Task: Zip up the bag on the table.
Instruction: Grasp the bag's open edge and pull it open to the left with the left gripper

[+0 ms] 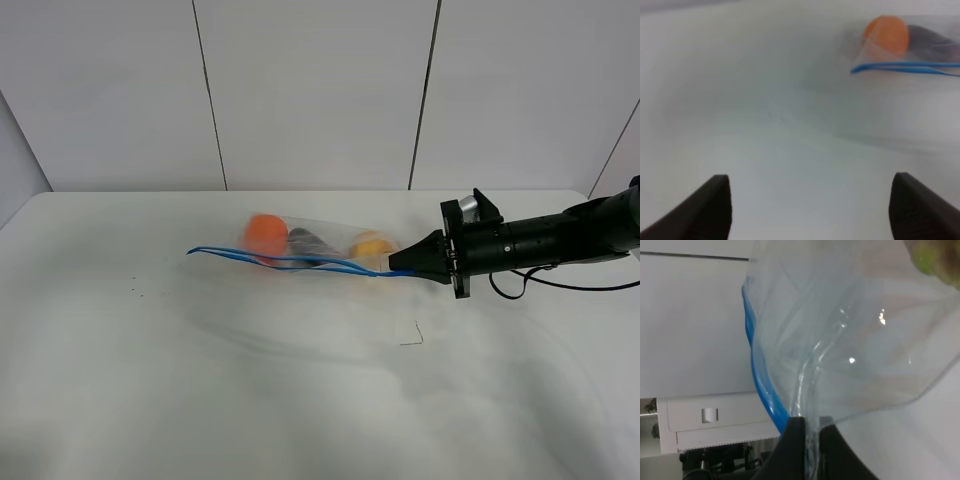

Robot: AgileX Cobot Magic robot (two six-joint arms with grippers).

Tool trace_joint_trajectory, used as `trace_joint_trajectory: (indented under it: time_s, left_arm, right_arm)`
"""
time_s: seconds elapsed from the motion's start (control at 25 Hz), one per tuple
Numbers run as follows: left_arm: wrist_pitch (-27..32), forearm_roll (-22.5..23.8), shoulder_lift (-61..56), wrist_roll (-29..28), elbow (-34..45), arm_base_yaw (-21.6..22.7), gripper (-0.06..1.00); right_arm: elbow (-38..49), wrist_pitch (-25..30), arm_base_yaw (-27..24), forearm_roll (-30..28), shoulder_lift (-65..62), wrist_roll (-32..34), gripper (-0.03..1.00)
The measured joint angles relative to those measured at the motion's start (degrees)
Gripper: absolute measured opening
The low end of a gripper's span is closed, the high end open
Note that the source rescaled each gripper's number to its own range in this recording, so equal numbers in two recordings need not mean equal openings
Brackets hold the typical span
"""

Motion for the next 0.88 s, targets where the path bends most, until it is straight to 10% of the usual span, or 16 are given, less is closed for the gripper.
trace_joint_trajectory:
  time_s: [0.4, 0.64, 0.88]
  left_arm:
    - [-36.0, 0.1, 16.7, 49.1, 0.0, 0.0, 1.0]
    - [-61.0, 0.1, 25.9, 59.4, 0.0, -1.5, 1.0]
    - [-70.8, 5.0, 32.1, 63.1, 0.0, -9.1, 1.0]
  right_arm:
    - [0.0, 0.0, 0.0, 0.0, 0.0, 0.0, 0.0]
    - [0.0, 0.0, 0.0, 0.0, 0.0, 0.0, 0.0]
    - [0.0, 0.0, 0.0, 0.0, 0.0, 0.0, 0.0]
